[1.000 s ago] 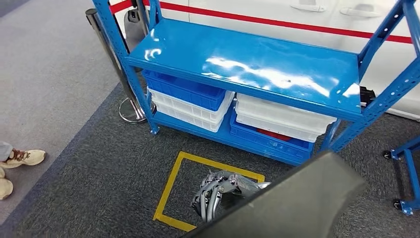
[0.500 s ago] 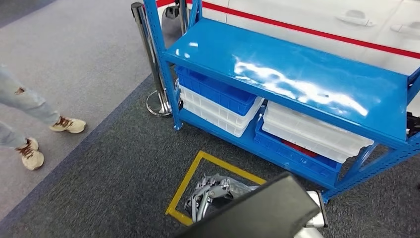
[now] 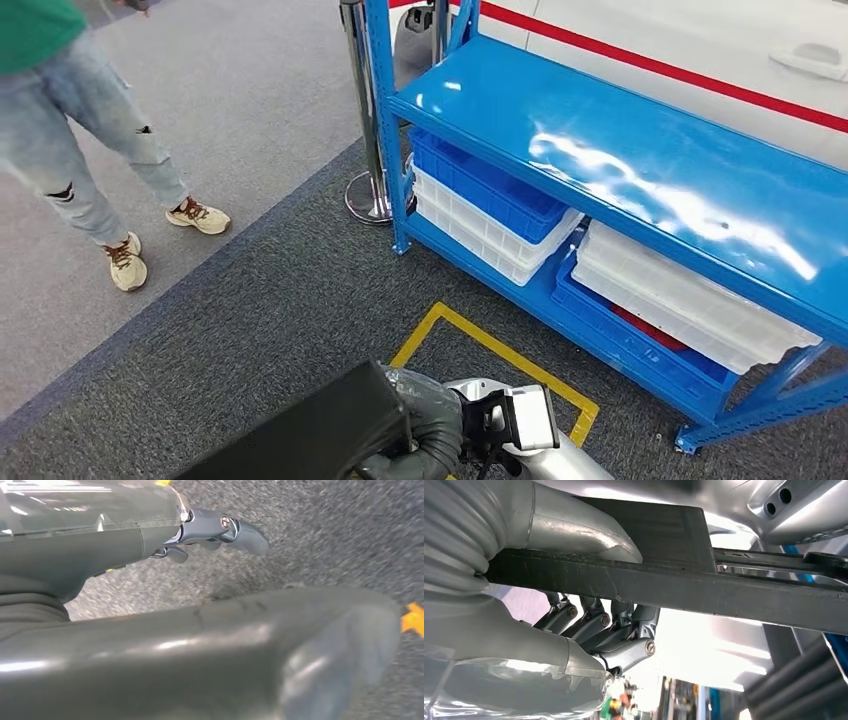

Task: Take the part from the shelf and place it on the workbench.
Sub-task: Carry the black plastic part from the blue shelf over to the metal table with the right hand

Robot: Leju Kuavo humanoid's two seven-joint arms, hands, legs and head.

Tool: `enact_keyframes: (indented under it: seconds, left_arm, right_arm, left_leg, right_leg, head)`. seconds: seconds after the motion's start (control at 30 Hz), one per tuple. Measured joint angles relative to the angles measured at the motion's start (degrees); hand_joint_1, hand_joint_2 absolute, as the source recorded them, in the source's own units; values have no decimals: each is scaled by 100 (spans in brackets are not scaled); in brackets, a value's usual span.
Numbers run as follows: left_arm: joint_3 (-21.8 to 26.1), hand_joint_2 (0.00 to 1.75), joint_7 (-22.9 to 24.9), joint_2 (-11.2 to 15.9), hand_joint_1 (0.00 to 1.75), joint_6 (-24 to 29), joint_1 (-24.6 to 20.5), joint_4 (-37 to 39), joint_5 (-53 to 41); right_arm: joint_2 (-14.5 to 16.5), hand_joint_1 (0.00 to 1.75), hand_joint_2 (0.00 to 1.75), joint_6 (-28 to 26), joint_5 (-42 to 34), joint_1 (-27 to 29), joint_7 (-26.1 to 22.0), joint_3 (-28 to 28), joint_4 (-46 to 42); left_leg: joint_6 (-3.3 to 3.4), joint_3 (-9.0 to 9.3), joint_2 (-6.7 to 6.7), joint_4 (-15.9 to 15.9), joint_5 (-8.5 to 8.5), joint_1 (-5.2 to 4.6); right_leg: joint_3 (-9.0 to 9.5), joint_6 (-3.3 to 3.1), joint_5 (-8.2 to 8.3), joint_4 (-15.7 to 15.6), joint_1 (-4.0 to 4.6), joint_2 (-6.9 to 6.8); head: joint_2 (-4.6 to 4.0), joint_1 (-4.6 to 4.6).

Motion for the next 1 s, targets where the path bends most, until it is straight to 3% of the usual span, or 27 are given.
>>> enact_keyframes:
  seconds: [0.03, 0.1, 0.17, 0.23, 0.3, 0.33, 0.37, 0.4, 0.47, 0.53, 0.6, 0.63, 0.67, 0.73, 0.77, 0.83, 0.87, 0.9, 0.93, 1.0]
  left_arm:
    - [4, 0, -34, 0, 0, -8, -6, 0, -7]
    - [7, 0, -80, 1, 0, -19, 6, 0, -37]
    - [8, 0, -80, -1, 0, -8, 20, 0, -69]
    - [8, 0, -50, -2, 0, 12, 10, 0, -87]
    - [8, 0, -18, -1, 0, 27, 0, 0, -95]
    - [8, 0, -5, 0, 0, 35, 3, 0, -96]
    - [9, 0, 6, 1, 0, 42, 7, 0, -93]
    - [10, 0, 11, 0, 0, 48, 11, 0, -89]
    - [12, 0, 11, -6, 0, 52, 9, 0, -79]
    - [16, 0, -11, -12, 0, 52, 5, 0, -72]
    - [20, 0, -39, -13, 0, 52, 22, 0, -68]
    - [21, 0, -46, -20, 0, 50, 34, 0, -69]
    - [22, 0, -50, -27, 0, 49, 36, 0, -69]
    - [22, 0, -52, -39, 0, 45, 17, 0, -70]
    - [23, 0, -52, -39, 0, 45, 5, 0, -69]
    - [23, 0, -52, -44, 0, 45, -1, 0, -69]
    - [23, 0, -52, -46, 0, 45, 7, 0, -69]
    - [23, 0, -56, -48, 0, 43, 16, 0, -69]
    - [23, 0, -61, -48, 0, 37, 21, 0, -71]
    - [23, 0, -73, -48, 0, 15, 4, 0, -80]
  right_arm:
    - [3, 173, 175, 11, -1, -29, 6, 24, 12]
    - [7, 173, 175, 33, 0, -87, 12, 71, 39]
    - [6, 173, 175, 45, 3, -156, 4, 117, 69]
    - [-1, 173, 175, 30, 2, -201, -7, 160, 123]
    - [-12, 173, 175, 0, -3, -217, -13, 208, 208]
    - [-15, 173, 175, -11, -5, -230, -16, 231, 249]
    - [-16, 173, 175, -21, -8, -253, -21, 252, 282]
    - [-16, 173, 175, -26, -10, -285, -25, 271, 306]
    - [-16, 173, 175, -32, -13, -358, -28, 309, 345]
    - [-15, 173, 175, -33, -14, -411, -29, 344, 385]
    - [-8, 173, 175, -32, -14, -464, -31, 377, 412]
    - [-2, 173, 175, -33, -14, -495, -31, 390, 422]
    - [6, 173, 175, -33, -15, -522, -32, 399, 428]
    - [16, 173, 175, -33, -17, -550, -34, 412, 447]
    - [19, 173, 175, -33, -17, -553, -34, 419, 460]
    - [17, 173, 175, -33, -16, -552, -32, 436, 490]
    - [17, 173, 175, -34, -16, -554, -31, 444, 500]
    - [17, 173, 175, -36, -16, -563, -32, 452, 505]
    - [17, 173, 175, -43, -12, -581, -34, 463, 505]
    - [15, 173, 175, -62, 3, -629, -44, 488, 507]
  left_leg:
    - [40, 11, 8, -56, -13, -24]
    - [107, 1, -129, -81, 16, -11]
    - [173, 18, -250, -128, 51, 24]
    - [221, 20, -374, -147, 71, 38]
    - [236, 9, -527, -139, 73, 36]
    - [234, 7, -615, -129, 71, 36]
    - [226, 7, -704, -110, 66, 39]
    - [210, 6, -790, -84, 56, 42]
    - [160, -26, -942, -2, 23, 43]
    - [89, -90, -1069, 46, 16, 53]
    - [10, -137, -1178, 30, 38, 73]
    - [-24, -153, -1118, 48, 26, 68]
    - [-54, -207, -976, 157, -43, 58]
    - [-99, -468, -592, 726, -350, 44]
    - [-116, -664, -480, 1132, -542, 49]
    - [-127, -940, -413, 1703, -724, 56]
    - [-121, -923, -401, 1686, -652, 56]
    - [-103, -781, -375, 1426, -481, 53]
    - [-69, -546, -285, 994, -264, 40]
    - [23, -145, -64, 238, -23, -27]
  right_leg:
    - [8, 23, -7, -5, 14, -54]
    - [29, 78, -30, -7, 19, -126]
    - [-34, 125, -190, 191, 1, 90]
    - [-323, 139, -541, 818, -17, 424]
    - [-673, 141, -784, 1500, -22, 538]
    - [-749, 142, -749, 1610, -27, 551]
    - [-718, 140, -598, 1497, -36, 566]
    - [-596, 136, -369, 1190, -50, 610]
    - [-309, 131, -28, 488, -95, 861]
    - [-204, 119, 32, 198, -105, 1030]
    - [-199, 71, 40, 175, -90, 939]
    - [-185, 38, 50, 153, -94, 877]
    - [-169, 6, 59, 128, -99, 802]
    - [-144, -43, 58, 97, -87, 634]
    - [-140, -60, 51, 95, -73, 542]
    - [-136, -78, 34, 97, -53, 370]
    - [-129, -81, 24, 98, -45, 293]
    - [-115, -80, 12, 98, -38, 222]
    - [-94, -75, -3, 97, -30, 158]
    - [-61, -40, -34, 98, 4, 49]
  head:
    - [0, 2]
    - [0, 3]
    - [0, 7]
    - [0, 13]
    - [0, 15]
    - [0, 15]
    - [0, 15]
    - [0, 15]
    - [0, 14]
    - [0, 12]
    - [0, 13]
    - [0, 7]
    - [0, -4]
    - [0, -26]
    - [0, -32]
    - [0, -32]
    - [0, -32]
    - [0, -32]
    - [0, -32]
    - [0, -29]
